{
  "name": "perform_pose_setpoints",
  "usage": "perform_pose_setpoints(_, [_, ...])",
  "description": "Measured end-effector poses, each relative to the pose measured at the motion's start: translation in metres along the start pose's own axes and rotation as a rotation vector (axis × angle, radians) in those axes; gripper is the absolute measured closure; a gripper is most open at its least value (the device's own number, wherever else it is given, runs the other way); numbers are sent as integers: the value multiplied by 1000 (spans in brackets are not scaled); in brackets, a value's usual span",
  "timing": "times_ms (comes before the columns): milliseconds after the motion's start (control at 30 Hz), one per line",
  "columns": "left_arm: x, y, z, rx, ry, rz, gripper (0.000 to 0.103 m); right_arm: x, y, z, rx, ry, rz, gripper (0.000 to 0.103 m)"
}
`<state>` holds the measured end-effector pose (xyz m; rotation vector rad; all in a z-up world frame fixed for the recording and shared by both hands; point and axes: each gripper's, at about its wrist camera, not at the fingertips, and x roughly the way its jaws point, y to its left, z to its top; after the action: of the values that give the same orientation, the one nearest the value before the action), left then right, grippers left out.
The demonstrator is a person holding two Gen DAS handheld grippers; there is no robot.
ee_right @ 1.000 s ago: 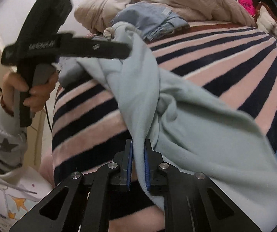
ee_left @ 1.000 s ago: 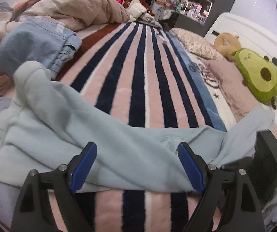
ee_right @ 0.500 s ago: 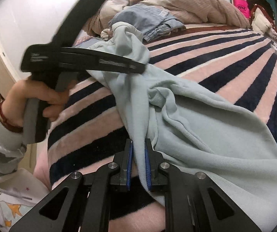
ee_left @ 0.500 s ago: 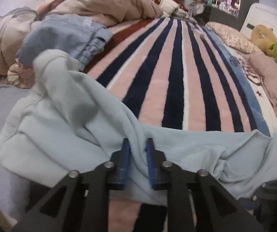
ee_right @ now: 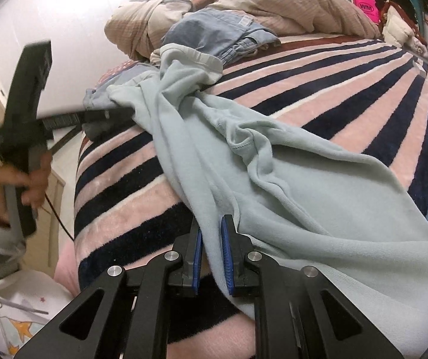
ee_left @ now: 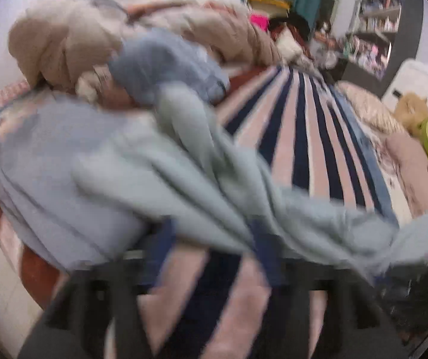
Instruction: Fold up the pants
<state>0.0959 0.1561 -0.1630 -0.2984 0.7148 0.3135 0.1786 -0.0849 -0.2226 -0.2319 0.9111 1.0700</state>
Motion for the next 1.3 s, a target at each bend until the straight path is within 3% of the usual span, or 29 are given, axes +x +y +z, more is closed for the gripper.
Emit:
perform_pose_setpoints(100, [-2, -6, 38, 51, -46, 19, 33, 1, 1, 0, -2, 2, -4, 96])
perform_pose_setpoints(200, [22, -20, 75, 102, -34, 66, 25, 1, 0, 0, 1, 2, -2, 96])
perform_pose_setpoints(333, [74, -39, 108, 195, 8, 227, 25, 1, 0, -1, 4, 2, 0, 96])
perform_pose_setpoints(500, [142, -26, 120, 291, 176, 357, 24, 1, -3, -1, 13, 3, 11, 96])
perform_pose_setpoints(567, [146, -16, 118, 279, 214, 330, 25, 1, -3, -1, 14, 2, 14, 96])
perform_pose_setpoints(600, [144, -12, 117, 266, 219, 306, 34, 1, -4, -1, 15, 2, 16, 96])
perform_pose_setpoints(633, [139, -9, 116, 252, 214, 280, 55, 1, -4, -1, 17, 2, 19, 96])
perform_pose_setpoints(667, [133, -6, 113, 260, 212, 268, 68, 0, -5, -1, 19, 2, 21, 96])
perform_pose_setpoints(733, [126, -5, 108, 299, 209, 273, 77, 1, -7, -2, 27, 3, 30, 96])
perform_pose_setpoints(800, [114, 1, 103, 293, 182, 272, 79, 1, -9, -1, 35, 2, 37, 96])
perform_pose_setpoints(933, [77, 37, 93, 140, 90, 220, 79, 1, -8, -1, 34, 1, 30, 96])
perform_pose_setpoints(1033, [47, 63, 72, 39, 27, 132, 79, 0, -8, -1, 42, 0, 28, 96])
perform_pose_setpoints(1200, [22, 87, 32, 8, 0, 63, 77, -7, 3, 7, 33, 1, 7, 88])
perform_pose_setpoints(1300, [17, 93, 20, 18, -7, 54, 72, -14, 20, 26, 2, -35, 57, 79])
